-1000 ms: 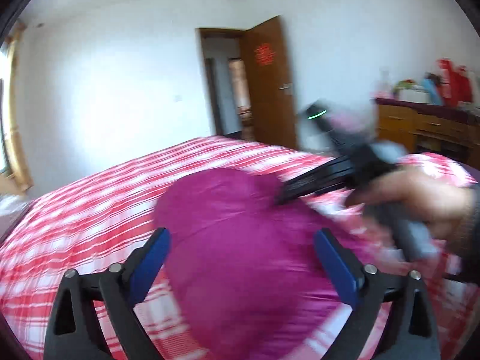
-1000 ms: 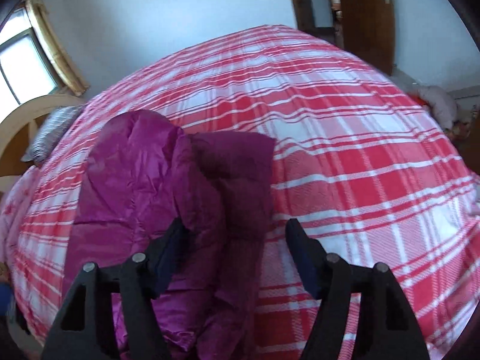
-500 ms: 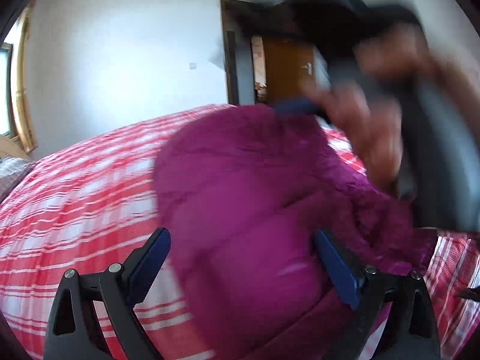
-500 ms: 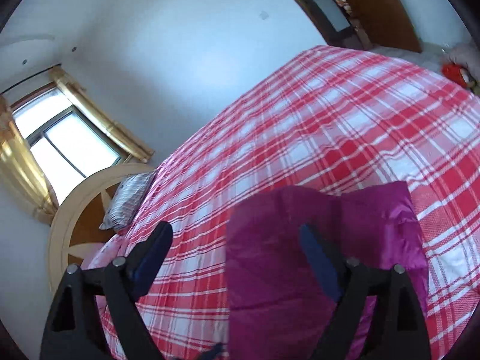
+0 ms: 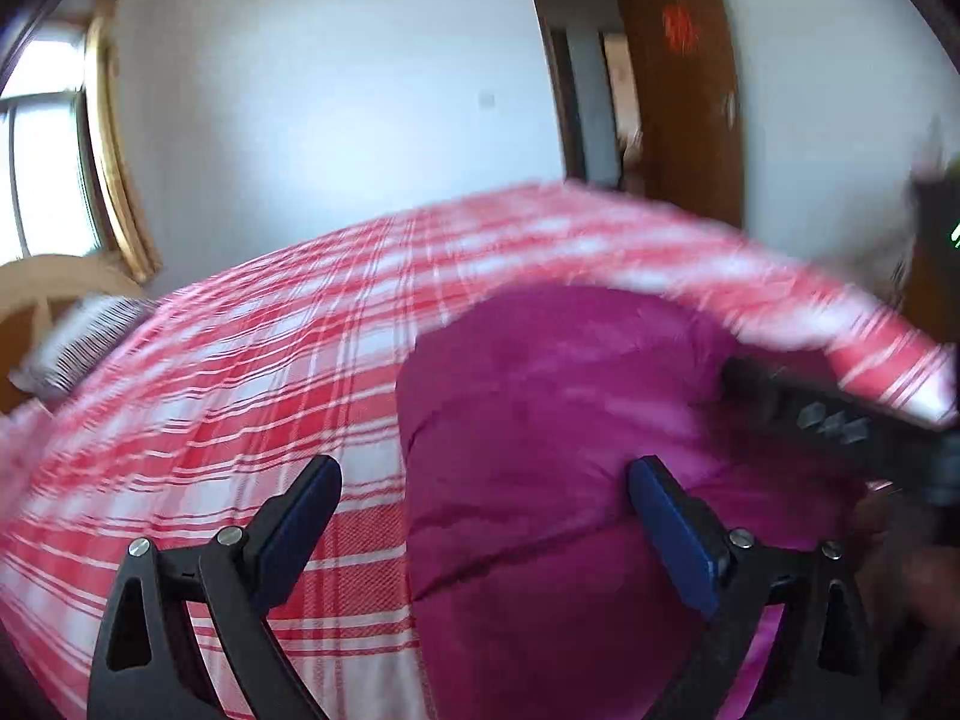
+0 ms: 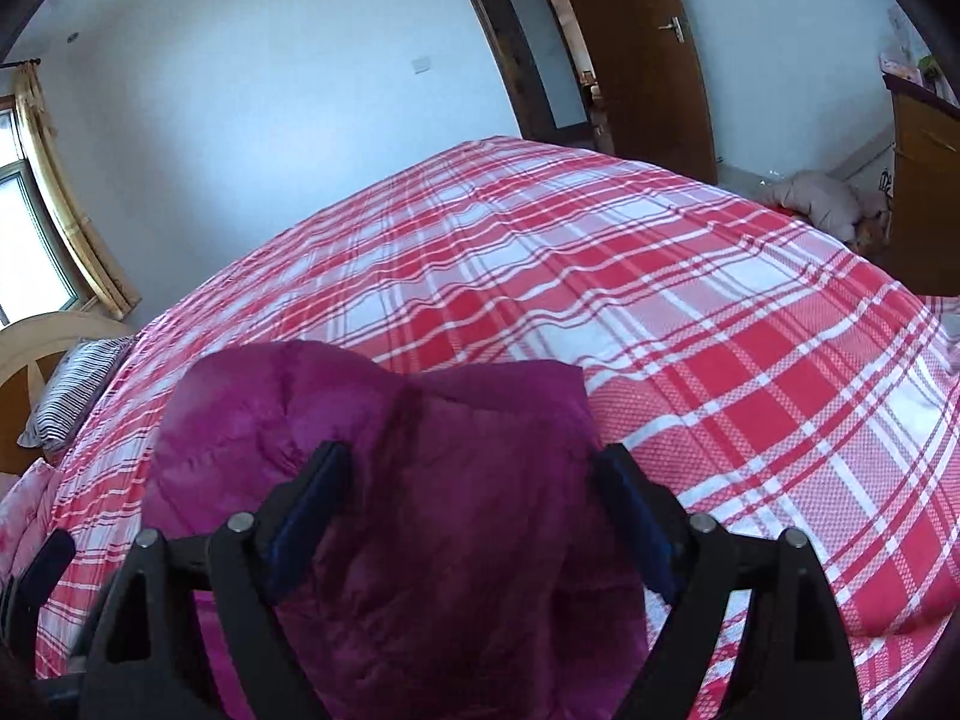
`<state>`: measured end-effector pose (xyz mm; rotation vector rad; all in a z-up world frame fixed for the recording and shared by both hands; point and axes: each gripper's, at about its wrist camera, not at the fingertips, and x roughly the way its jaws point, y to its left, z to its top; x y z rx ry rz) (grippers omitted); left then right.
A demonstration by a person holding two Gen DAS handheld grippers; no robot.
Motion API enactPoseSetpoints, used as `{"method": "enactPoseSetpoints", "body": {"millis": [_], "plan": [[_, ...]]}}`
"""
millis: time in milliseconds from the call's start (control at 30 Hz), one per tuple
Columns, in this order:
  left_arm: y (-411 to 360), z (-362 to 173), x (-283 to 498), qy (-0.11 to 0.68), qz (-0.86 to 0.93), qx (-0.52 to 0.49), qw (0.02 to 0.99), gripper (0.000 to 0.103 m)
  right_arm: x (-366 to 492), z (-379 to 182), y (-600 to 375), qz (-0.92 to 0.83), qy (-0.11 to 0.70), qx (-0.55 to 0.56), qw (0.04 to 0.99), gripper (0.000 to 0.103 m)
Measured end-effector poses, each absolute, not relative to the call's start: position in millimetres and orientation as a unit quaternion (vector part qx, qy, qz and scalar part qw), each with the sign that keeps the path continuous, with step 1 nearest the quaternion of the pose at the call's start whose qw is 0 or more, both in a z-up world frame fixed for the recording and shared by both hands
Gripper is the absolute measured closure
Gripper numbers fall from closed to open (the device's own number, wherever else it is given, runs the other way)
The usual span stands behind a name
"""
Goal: Fold large clothes
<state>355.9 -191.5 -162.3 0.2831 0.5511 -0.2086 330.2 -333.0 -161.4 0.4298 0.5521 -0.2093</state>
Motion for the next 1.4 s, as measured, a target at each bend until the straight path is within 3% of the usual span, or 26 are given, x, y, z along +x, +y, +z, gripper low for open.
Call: {"method": "enactPoseSetpoints", "body": {"millis": [400, 1400], "plan": [[-183, -201, 390, 0.353, -0.116, 0.081, 0.925, 0.001, 355, -207, -349, -0.086, 0.333, 0.253, 0.904, 0.015], [-184, -216, 400, 0.378, -0.127, 0.070, 0.914, 0.001, 371, -216, -344, -0.102, 0.372, 0.220, 0.896, 0.009]]}}
